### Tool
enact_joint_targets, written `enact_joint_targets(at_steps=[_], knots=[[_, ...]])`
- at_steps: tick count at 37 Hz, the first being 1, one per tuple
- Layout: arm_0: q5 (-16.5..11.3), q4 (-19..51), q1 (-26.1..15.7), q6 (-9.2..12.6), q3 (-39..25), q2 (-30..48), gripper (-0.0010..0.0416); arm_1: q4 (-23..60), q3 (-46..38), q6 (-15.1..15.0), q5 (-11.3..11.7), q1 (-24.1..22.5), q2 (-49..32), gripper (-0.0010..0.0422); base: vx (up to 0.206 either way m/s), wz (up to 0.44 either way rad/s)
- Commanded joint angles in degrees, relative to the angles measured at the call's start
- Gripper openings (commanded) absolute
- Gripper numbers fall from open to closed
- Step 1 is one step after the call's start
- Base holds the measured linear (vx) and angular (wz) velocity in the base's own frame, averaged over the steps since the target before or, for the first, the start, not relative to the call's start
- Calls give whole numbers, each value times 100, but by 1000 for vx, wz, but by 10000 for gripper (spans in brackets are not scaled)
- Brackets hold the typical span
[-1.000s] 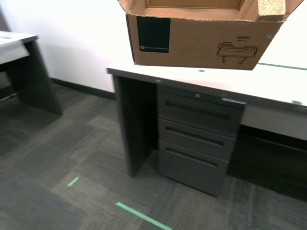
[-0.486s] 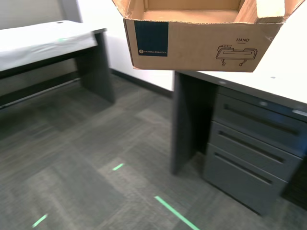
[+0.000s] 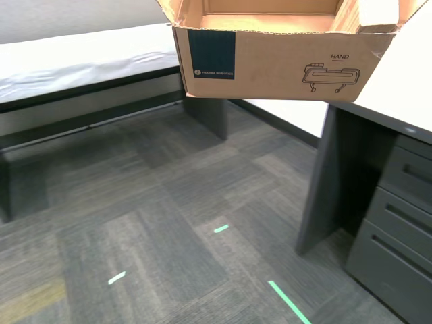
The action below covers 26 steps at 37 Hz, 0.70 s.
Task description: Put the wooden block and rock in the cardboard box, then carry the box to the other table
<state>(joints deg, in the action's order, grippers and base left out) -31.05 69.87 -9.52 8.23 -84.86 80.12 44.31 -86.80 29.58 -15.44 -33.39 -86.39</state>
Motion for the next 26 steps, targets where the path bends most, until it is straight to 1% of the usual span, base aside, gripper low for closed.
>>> enact_joint_targets(at_steps=[1, 6, 9, 13, 15, 20, 26], knots=[[-46, 11, -2, 15, -4, -7, -1, -35, -9, 7, 0, -4, 7, -1, 7, 263], [-48, 31, -2, 15, -4, -7, -1, -31, -9, 367, -2, -4, 7, 0, 4, 239], [-48, 28, -2, 15, -4, -7, 0, -17, -9, 452, -2, -4, 7, -1, 0, 217], [-46, 15, -2, 7, -4, -7, 0, -7, -9, 455, 0, -4, 7, -1, 0, 201], [-46, 4, -2, -42, -4, -7, -1, -22, -9, 455, 26, -4, 7, -1, -1, 200], [-46, 11, -2, -46, -4, -7, 0, -28, -9, 450, 330, 2, 7, -1, 1, 201], [-46, 2, -2, -37, -4, -4, 0, -24, -9, 380, 345, 2, 7, 0, -1, 202]])
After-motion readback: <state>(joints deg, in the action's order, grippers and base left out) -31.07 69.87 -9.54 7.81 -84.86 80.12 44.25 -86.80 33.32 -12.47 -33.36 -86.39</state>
